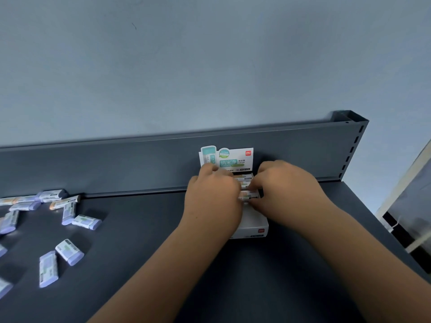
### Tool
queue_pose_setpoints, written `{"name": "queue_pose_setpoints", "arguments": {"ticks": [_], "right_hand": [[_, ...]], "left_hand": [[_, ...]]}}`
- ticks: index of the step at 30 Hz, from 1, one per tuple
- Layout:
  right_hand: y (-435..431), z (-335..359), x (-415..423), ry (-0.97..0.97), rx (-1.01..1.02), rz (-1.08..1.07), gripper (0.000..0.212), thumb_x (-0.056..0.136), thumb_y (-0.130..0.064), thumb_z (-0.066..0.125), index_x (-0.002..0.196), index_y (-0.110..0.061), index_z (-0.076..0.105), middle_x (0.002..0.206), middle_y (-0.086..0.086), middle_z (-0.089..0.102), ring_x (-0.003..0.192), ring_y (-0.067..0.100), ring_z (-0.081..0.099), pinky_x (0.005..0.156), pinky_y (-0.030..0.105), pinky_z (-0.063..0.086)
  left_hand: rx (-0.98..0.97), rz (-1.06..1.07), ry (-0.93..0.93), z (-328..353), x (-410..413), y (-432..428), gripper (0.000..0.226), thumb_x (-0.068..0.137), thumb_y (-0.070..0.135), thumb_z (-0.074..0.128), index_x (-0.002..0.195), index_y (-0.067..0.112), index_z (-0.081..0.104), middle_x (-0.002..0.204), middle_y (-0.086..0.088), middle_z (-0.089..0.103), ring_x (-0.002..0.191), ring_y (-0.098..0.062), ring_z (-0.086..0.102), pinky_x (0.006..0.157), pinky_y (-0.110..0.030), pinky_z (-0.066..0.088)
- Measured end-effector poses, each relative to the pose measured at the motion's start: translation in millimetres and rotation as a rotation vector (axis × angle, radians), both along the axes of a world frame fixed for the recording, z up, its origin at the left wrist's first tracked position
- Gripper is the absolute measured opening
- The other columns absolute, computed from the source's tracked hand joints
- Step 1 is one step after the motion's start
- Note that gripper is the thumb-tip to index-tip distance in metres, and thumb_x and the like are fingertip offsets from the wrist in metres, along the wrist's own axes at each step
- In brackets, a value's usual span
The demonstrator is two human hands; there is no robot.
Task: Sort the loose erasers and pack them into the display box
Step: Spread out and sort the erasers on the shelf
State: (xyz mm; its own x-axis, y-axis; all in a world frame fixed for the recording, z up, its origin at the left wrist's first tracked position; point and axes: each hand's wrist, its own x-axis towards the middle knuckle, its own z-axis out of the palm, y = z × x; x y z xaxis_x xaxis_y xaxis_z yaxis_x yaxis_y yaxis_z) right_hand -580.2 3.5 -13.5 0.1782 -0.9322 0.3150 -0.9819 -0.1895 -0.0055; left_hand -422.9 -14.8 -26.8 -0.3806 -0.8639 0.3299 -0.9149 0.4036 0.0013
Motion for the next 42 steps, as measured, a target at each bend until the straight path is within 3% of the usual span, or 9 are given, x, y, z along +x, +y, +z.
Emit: {"name": "queue_pose_setpoints", "arguments": {"ticks": [4, 10, 15, 20, 23, 26, 31, 36, 42], "right_hand": [[2, 1, 3, 0.016, 0.002, -0.017, 0.025, 0.088, -0.045, 0.058, 0.098, -0.028, 0.074, 0.095, -0.005, 0.056, 0.094, 0.018, 0.055, 0.062, 0.029, 0.044], [6, 6, 6, -0.04, 0.034, -0.037, 0.019, 0.088, -0.038, 0.058, 0.097, -0.027, 0.071, 0.097, -0.006, 0.057, 0.093, 0.018, 0.058, 0.065, 0.03, 0.049], [5, 0, 12, 0.01, 0.029, -0.073, 0.018, 0.09, -0.041, 0.054, 0.087, -0.024, 0.061, 0.088, -0.005, 0.049, 0.08, 0.019, 0.048, 0.057, 0.028, 0.032], [6, 4, 18, 0.03, 0.063, -0.098, 0.019, 0.09, -0.039, 0.055, 0.08, -0.028, 0.044, 0.083, -0.007, 0.04, 0.078, 0.019, 0.043, 0.05, 0.028, 0.021], [10, 12, 15, 0.05, 0.089, -0.073, 0.017, 0.091, -0.041, 0.052, 0.087, -0.025, 0.056, 0.086, -0.007, 0.045, 0.088, 0.02, 0.053, 0.058, 0.03, 0.037], [20, 29, 9, 0.036, 0.114, 0.007, 0.023, 0.092, -0.043, 0.051, 0.101, -0.029, 0.067, 0.095, -0.009, 0.055, 0.096, 0.016, 0.05, 0.074, 0.036, 0.053], [51, 61, 9, -0.163, 0.132, 0.052, 0.03, 0.091, -0.052, 0.052, 0.116, -0.041, 0.065, 0.109, -0.017, 0.058, 0.106, 0.009, 0.051, 0.09, 0.036, 0.051], [70, 56, 31, -0.273, 0.124, 0.029, 0.037, 0.089, -0.059, 0.053, 0.118, -0.038, 0.061, 0.11, -0.017, 0.057, 0.106, 0.011, 0.053, 0.089, 0.038, 0.051], [76, 34, 60, -0.304, 0.186, 0.008, 0.051, 0.091, -0.071, 0.036, 0.118, -0.034, 0.061, 0.116, -0.013, 0.058, 0.111, 0.013, 0.054, 0.089, 0.039, 0.051]], "left_hand": [[-0.026, 0.0, 0.097, -3, 1, 1, 0.02, 0.086, 0.029, 0.062, 0.098, 0.024, 0.077, 0.103, 0.006, 0.07, 0.111, -0.027, 0.051, 0.079, -0.038, 0.05], [-0.037, 0.023, 0.103, -4, -2, 3, 0.017, 0.081, 0.024, 0.064, 0.093, 0.021, 0.076, 0.096, 0.003, 0.068, 0.105, -0.028, 0.051, 0.071, -0.034, 0.039], [-0.044, 0.021, 0.063, -4, -5, 3, 0.008, 0.064, 0.02, 0.071, 0.071, 0.018, 0.073, 0.074, 0.0, 0.063, 0.084, -0.03, 0.056, 0.059, -0.031, 0.032], [0.027, 0.037, 0.043, 2, -6, 6, 0.023, 0.086, 0.025, 0.057, 0.102, 0.018, 0.071, 0.102, -0.001, 0.064, 0.105, -0.028, 0.051, 0.072, -0.034, 0.037], [0.111, 0.053, 0.031, 14, -1, 10, 0.028, 0.091, 0.036, 0.053, 0.111, 0.022, 0.068, 0.108, 0.001, 0.062, 0.105, -0.025, 0.052, 0.079, -0.037, 0.043], [0.152, 0.07, -0.013, 24, 7, 20, 0.038, 0.094, 0.053, 0.047, 0.12, 0.028, 0.061, 0.116, 0.005, 0.061, 0.109, -0.023, 0.053, 0.086, -0.04, 0.043], [0.21, 0.073, -0.053, 37, 30, 39, 0.048, 0.088, 0.07, 0.046, 0.119, 0.036, 0.056, 0.118, 0.012, 0.059, 0.109, -0.018, 0.053, 0.086, -0.039, 0.042], [0.115, 0.064, -0.062, 41, 59, 44, 0.048, 0.085, 0.071, 0.044, 0.11, 0.035, 0.063, 0.098, 0.011, 0.061, 0.094, -0.012, 0.057, 0.076, -0.031, 0.048], [0.054, 0.181, -0.073, 29, 87, 60, 0.064, 0.086, 0.078, 0.024, 0.102, 0.032, 0.065, 0.097, 0.01, 0.065, 0.096, -0.014, 0.06, 0.081, -0.035, 0.048]]}}
